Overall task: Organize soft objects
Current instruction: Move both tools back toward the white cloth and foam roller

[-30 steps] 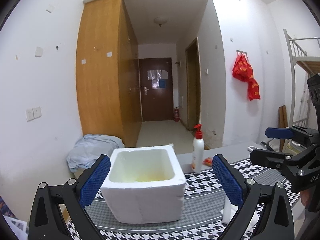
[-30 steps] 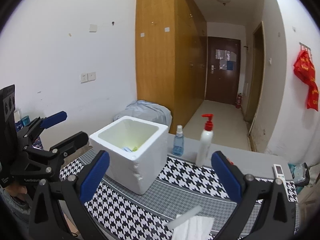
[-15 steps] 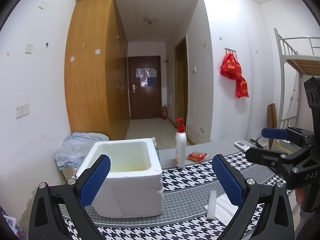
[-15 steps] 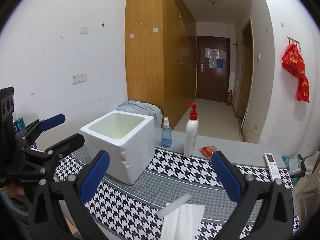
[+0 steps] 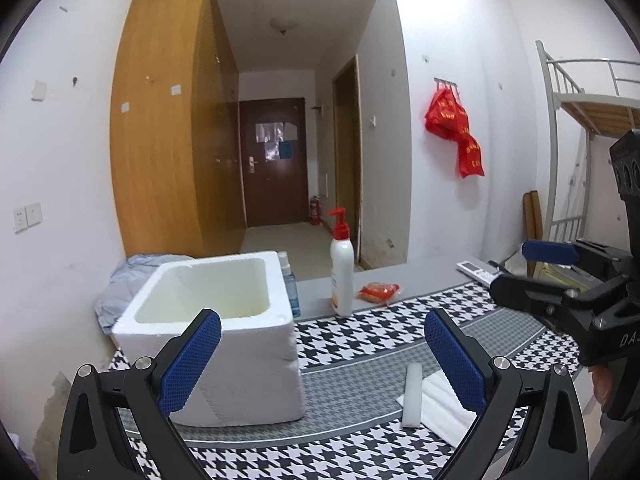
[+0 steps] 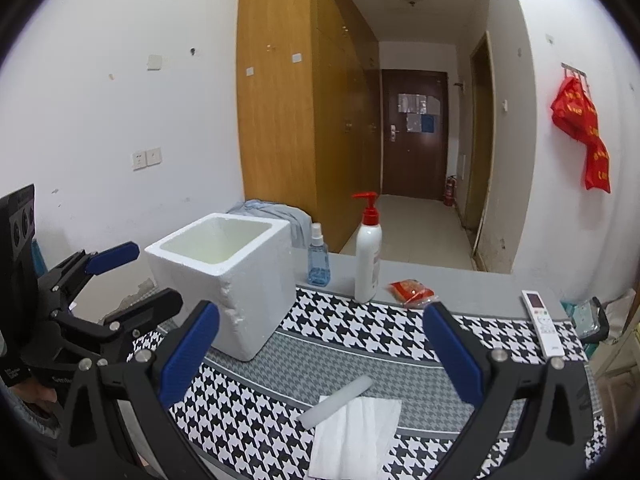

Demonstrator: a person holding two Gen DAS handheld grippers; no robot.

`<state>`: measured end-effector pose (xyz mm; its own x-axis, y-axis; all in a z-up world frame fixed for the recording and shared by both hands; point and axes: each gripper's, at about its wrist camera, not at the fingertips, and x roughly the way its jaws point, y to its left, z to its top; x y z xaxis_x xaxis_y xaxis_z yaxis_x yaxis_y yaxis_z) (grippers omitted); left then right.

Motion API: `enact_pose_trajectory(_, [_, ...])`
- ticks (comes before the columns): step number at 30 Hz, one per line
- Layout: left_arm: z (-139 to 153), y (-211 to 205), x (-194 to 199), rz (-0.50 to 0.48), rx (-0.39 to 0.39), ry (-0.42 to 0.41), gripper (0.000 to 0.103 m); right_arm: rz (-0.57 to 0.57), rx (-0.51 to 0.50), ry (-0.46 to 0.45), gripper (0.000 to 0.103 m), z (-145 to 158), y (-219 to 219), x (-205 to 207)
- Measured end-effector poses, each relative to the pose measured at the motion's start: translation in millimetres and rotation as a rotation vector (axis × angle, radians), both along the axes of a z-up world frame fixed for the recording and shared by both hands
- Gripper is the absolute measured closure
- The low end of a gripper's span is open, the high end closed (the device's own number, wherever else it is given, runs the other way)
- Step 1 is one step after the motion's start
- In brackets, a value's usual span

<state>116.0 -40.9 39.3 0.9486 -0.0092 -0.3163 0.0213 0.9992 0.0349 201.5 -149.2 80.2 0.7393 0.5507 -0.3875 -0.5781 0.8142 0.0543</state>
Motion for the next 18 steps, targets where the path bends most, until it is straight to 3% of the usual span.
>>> enact_pose_trajectory(18, [-42,-11,23,-0.008,-0.045,0.055,0.001,-0.071,0.011,0.033,0.000,-33,-15,6])
